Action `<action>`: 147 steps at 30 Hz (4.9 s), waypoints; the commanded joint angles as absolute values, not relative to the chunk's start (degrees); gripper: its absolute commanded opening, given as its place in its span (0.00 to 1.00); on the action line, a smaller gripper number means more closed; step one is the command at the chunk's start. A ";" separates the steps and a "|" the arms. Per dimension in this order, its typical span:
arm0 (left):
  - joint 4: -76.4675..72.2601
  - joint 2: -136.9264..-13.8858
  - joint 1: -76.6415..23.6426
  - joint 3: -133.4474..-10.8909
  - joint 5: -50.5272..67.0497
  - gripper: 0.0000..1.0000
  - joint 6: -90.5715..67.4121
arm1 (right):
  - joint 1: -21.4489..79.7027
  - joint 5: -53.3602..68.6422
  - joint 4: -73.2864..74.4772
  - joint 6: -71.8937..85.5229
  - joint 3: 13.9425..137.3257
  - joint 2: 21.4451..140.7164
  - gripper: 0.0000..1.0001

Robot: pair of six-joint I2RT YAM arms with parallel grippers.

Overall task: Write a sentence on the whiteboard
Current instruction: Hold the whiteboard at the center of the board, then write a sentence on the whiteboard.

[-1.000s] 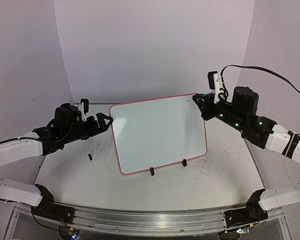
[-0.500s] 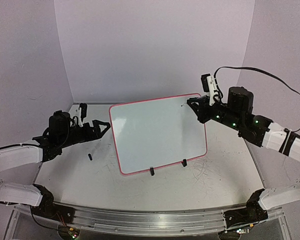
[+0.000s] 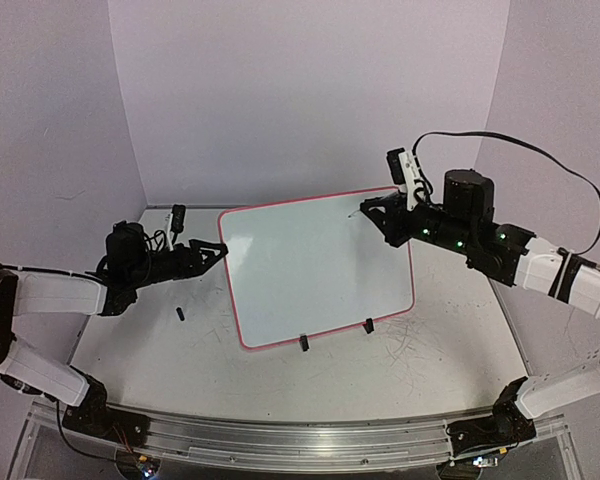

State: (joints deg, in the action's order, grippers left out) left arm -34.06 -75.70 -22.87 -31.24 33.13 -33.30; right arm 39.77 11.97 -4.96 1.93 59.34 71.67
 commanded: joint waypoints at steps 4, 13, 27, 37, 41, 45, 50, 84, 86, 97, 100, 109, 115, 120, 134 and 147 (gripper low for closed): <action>-45.08 -80.64 -22.70 -32.07 40.81 0.81 -34.01 | 44.58 13.53 -5.95 -1.07 66.82 76.73 0.00; -46.03 -83.21 -22.68 -32.30 41.65 0.75 -33.12 | 49.43 13.17 -5.72 -3.52 72.81 83.87 0.00; -46.58 -85.88 -22.68 -34.03 42.95 0.62 -32.38 | 51.14 12.07 -5.93 -4.27 77.22 89.84 0.00; -47.72 -85.36 -22.62 -33.65 44.82 0.52 -30.98 | 52.16 12.56 -6.06 -4.57 79.82 93.32 0.00; -47.89 -85.49 -22.43 -33.67 44.94 0.52 -30.98 | 52.71 12.81 -6.22 -4.53 81.32 95.66 0.00; -48.14 -85.80 -22.46 -34.12 45.11 0.47 -30.57 | 54.22 11.27 -6.25 -4.87 83.37 98.51 0.00; -48.15 -85.95 -22.18 -33.84 45.75 0.38 -28.93 | 55.91 10.27 -6.50 -5.13 85.62 101.65 0.00; -46.24 -85.54 -21.94 -33.51 49.46 0.02 -20.04 | 60.03 6.57 -9.88 -10.38 85.80 104.23 0.00; -46.19 -85.17 -21.75 -33.43 49.18 0.09 -20.82 | 60.10 6.51 -9.93 -10.14 85.40 103.90 0.00; -46.14 -83.47 -21.13 -32.36 48.03 0.33 -22.68 | 60.04 6.65 -10.27 -9.78 85.45 103.48 0.00; -46.13 -84.01 -21.03 -32.44 48.07 0.25 -22.59 | 60.07 6.86 -10.37 -9.68 85.94 103.76 0.00; -46.10 -85.11 -21.01 -33.20 48.50 0.11 -22.03 | 60.15 6.98 -10.77 -9.11 86.25 104.01 0.00; -46.10 -85.41 -21.01 -33.35 48.64 0.03 -21.53 | 60.16 7.13 -11.38 -8.93 86.30 104.14 0.00; -46.04 -85.01 -21.01 -33.01 48.58 0.00 -20.97 | 60.25 7.21 -12.11 -8.52 86.37 104.28 0.00; -45.72 -83.87 -21.01 -32.27 48.23 0.00 -20.75 | 60.81 8.72 -13.60 -8.62 86.58 104.90 0.00; -45.61 -83.67 -21.00 -32.28 47.99 0.00 -21.01 | 61.24 8.48 -15.03 -9.00 86.80 105.90 0.00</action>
